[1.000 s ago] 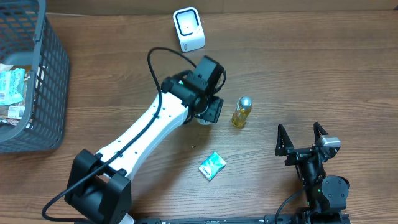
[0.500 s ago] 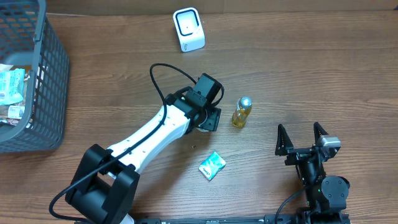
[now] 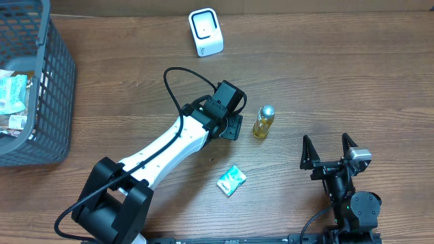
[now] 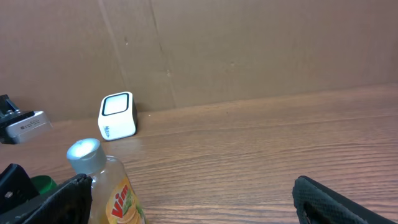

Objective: Scan the item barcode

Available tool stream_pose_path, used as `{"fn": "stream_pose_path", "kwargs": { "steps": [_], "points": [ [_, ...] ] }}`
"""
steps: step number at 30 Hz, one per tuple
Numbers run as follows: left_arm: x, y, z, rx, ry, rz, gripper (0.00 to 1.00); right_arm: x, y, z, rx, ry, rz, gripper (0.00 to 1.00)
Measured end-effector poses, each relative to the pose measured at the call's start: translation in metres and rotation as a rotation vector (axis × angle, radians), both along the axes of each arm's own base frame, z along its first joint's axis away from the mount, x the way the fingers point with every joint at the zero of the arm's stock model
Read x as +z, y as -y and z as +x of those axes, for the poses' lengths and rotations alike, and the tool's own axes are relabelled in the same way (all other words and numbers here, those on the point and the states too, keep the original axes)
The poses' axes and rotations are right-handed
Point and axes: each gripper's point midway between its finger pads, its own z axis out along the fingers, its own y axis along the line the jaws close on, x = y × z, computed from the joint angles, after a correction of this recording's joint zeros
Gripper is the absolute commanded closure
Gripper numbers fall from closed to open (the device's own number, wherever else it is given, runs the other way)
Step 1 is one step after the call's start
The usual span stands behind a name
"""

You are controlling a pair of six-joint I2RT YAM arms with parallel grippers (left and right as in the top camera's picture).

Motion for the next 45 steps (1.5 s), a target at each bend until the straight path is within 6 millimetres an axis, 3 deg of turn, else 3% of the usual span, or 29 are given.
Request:
{"fn": "stream_pose_path", "kwargs": {
  "steps": [4, 7, 12, 16, 18, 45],
  "points": [
    [-0.006, 0.0, 0.0, 0.0, -0.011, 0.009, 0.57, 0.0, 0.0, 0.0, 0.0, 0.0, 0.0, 0.0],
    [-0.014, 0.0, 0.0, 0.0, -0.023, 0.018, 0.43, 0.0, 0.0, 0.0, 0.0, 0.0, 0.0, 0.0],
    [-0.015, 0.002, 0.002, -0.002, -0.021, 0.011, 0.38, 0.0, 0.0, 0.0, 0.0, 0.0, 0.0, 0.0],
    [-0.015, 0.003, 0.001, -0.003, -0.023, 0.008, 0.48, 0.0, 0.0, 0.0, -0.001, 0.0, 0.0, 0.0],
    [-0.015, 0.003, 0.001, -0.004, -0.023, 0.008, 0.49, 0.0, 0.0, 0.0, 0.0, 0.0, 0.0, 0.0],
    [-0.014, 0.015, -0.004, -0.034, -0.055, -0.055, 0.45, 0.0, 0.0, 0.0, 0.0, 0.0, 0.0, 0.0]
  ]
}}
